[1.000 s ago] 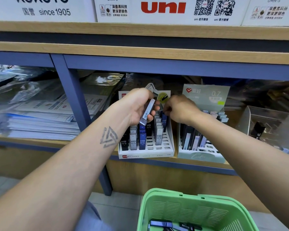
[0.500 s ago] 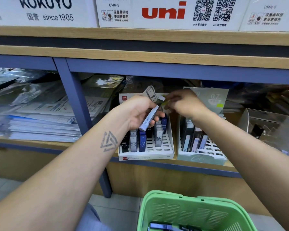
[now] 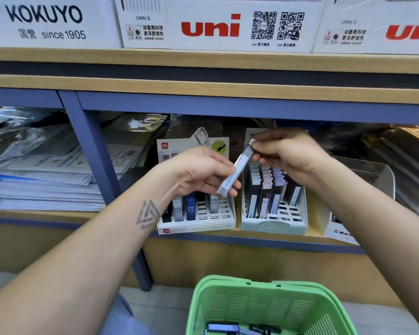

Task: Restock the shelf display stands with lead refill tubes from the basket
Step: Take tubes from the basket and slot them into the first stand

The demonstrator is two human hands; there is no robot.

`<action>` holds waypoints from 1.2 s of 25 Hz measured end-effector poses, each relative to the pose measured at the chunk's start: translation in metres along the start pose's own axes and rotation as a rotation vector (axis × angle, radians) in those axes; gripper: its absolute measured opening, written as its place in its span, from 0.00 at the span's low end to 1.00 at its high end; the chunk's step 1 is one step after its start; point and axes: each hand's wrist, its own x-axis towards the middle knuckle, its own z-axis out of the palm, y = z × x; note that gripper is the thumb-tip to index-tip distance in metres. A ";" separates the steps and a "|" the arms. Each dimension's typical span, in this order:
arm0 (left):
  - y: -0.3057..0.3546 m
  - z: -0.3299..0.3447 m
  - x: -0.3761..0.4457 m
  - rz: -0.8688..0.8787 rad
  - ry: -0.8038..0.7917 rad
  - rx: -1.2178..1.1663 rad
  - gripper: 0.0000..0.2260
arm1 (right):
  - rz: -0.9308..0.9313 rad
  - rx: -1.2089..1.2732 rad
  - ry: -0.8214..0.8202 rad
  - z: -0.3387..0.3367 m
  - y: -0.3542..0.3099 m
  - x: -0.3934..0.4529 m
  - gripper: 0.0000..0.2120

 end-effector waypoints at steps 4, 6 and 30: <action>0.001 0.026 0.012 0.186 0.184 0.308 0.06 | -0.037 -0.032 0.012 -0.026 -0.003 -0.010 0.05; 0.001 0.036 0.025 0.345 0.314 0.467 0.04 | -0.066 -0.085 0.033 -0.042 -0.001 -0.014 0.05; -0.007 0.114 0.091 0.567 0.125 1.210 0.20 | -0.342 -0.746 0.340 -0.119 0.055 -0.034 0.06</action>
